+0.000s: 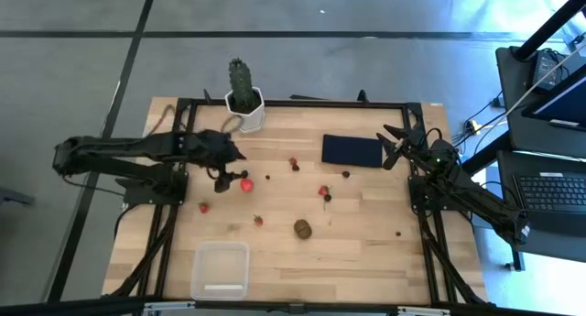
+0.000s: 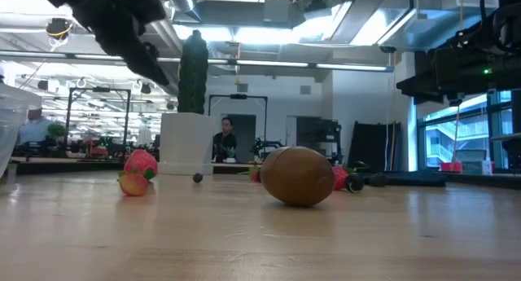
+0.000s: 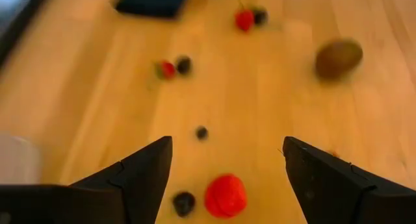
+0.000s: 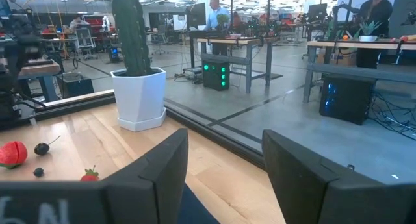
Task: Pick and placing Produce into tupperware
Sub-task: Put the strawberry in the transparent bin
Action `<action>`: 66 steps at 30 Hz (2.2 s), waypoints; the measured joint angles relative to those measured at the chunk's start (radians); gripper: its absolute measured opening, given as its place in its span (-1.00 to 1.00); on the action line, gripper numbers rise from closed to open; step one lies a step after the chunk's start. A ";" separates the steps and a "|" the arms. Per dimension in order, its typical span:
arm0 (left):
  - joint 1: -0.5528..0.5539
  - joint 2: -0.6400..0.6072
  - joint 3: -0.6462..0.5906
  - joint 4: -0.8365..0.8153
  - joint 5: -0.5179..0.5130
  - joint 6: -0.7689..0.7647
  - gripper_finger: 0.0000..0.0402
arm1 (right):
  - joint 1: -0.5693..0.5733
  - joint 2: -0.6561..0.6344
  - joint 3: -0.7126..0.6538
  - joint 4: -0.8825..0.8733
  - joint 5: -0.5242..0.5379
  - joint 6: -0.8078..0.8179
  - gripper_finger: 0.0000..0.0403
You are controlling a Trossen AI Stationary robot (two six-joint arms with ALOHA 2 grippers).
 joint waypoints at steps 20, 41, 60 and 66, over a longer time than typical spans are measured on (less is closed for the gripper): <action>-0.118 0.375 0.014 -0.008 -0.123 -0.087 0.39 | 0.000 0.000 0.000 0.000 0.000 0.000 -0.02; -0.118 0.518 0.014 -0.003 -0.132 -0.134 0.39 | 0.000 0.000 0.000 -0.001 0.000 0.000 -0.02; -0.118 0.568 0.013 0.045 -0.132 -0.143 0.39 | 0.000 0.000 0.000 -0.001 0.000 0.000 -0.02; -0.118 0.568 0.013 0.044 -0.132 -0.146 0.39 | 0.000 0.000 0.000 -0.001 0.000 0.000 -0.02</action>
